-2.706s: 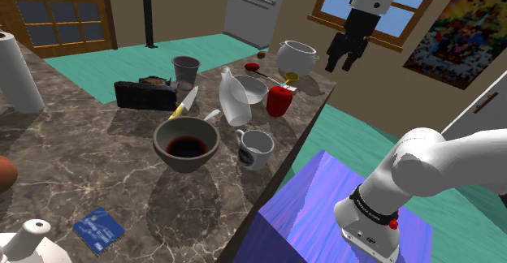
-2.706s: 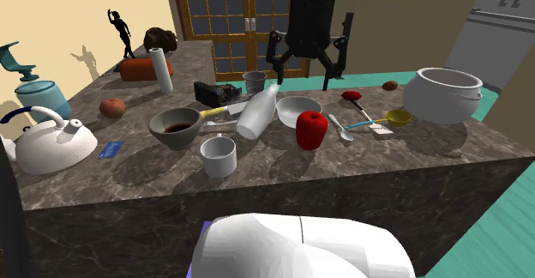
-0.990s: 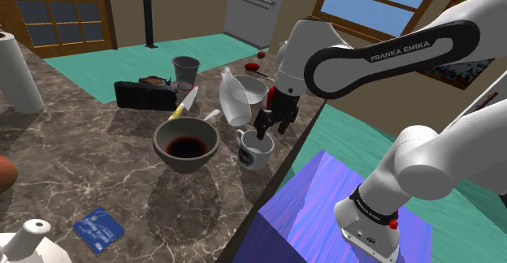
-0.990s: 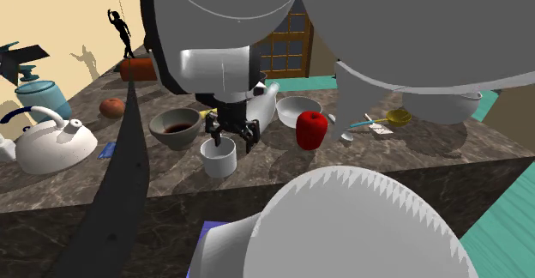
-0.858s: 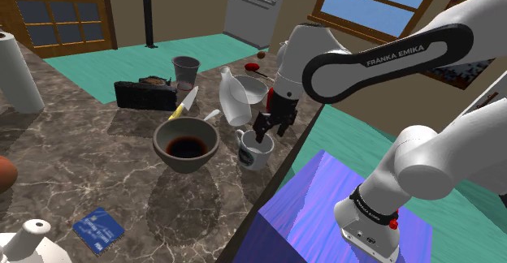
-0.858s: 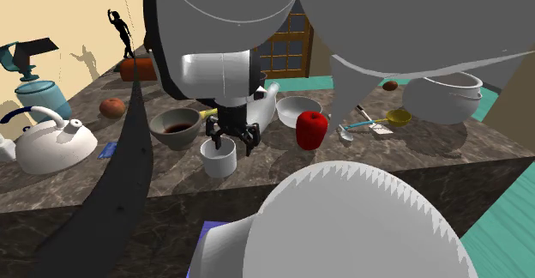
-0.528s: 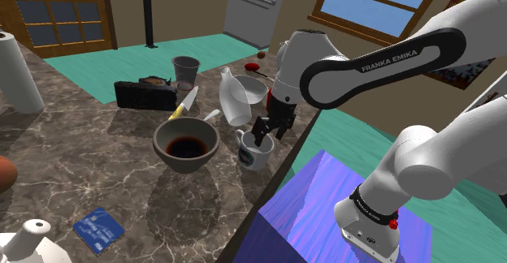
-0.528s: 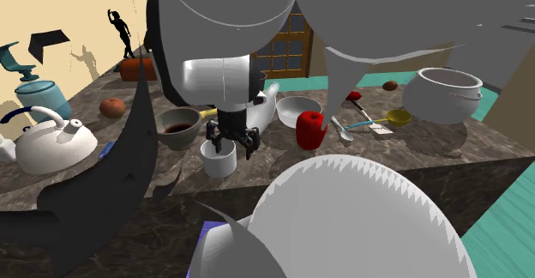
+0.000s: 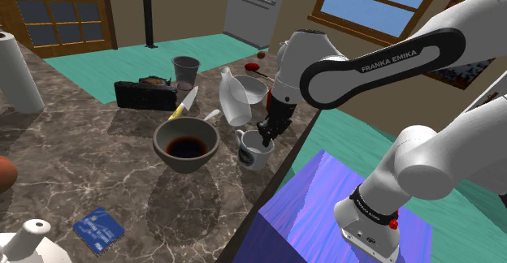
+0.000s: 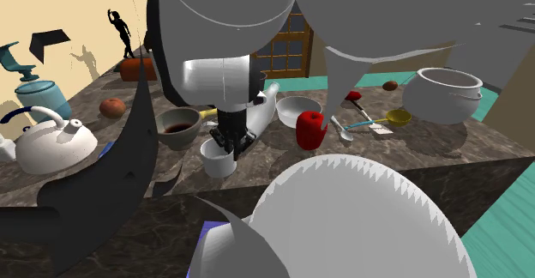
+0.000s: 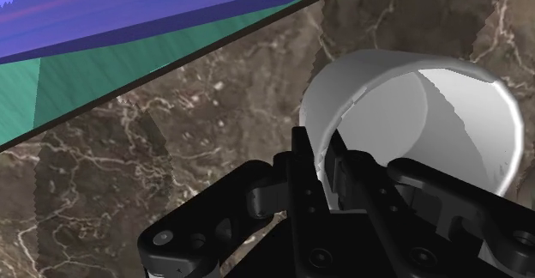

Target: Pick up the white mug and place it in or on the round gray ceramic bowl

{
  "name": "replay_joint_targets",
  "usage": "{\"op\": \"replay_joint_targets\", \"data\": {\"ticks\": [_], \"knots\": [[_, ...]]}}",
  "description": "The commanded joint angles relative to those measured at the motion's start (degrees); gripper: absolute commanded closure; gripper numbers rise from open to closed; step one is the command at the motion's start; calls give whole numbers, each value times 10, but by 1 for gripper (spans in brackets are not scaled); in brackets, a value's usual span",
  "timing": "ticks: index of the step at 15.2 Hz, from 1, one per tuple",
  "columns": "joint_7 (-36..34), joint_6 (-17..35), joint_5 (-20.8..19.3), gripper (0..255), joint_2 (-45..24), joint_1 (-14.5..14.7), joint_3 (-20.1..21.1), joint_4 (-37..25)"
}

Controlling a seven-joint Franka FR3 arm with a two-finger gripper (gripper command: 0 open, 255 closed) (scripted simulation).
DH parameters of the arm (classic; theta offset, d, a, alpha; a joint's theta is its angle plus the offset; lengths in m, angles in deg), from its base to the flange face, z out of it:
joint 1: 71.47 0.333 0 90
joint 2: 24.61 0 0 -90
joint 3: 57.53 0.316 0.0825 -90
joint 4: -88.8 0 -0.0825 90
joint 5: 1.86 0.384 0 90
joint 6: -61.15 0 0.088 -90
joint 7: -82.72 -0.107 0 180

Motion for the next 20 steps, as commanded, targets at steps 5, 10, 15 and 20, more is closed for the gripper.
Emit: {"op": "replay_joint_targets", "data": {"ticks": [5, 10, 15, 20], "knots": [[0, 0, 0, 255, 0, 0, 0, 0], [-2, -38, -2, 255, 23, 0, -4, -16], [-4, -85, -6, 255, 47, -1, -10, -38], [-6, -130, -9, 255, 66, -1, -15, -64]]}}
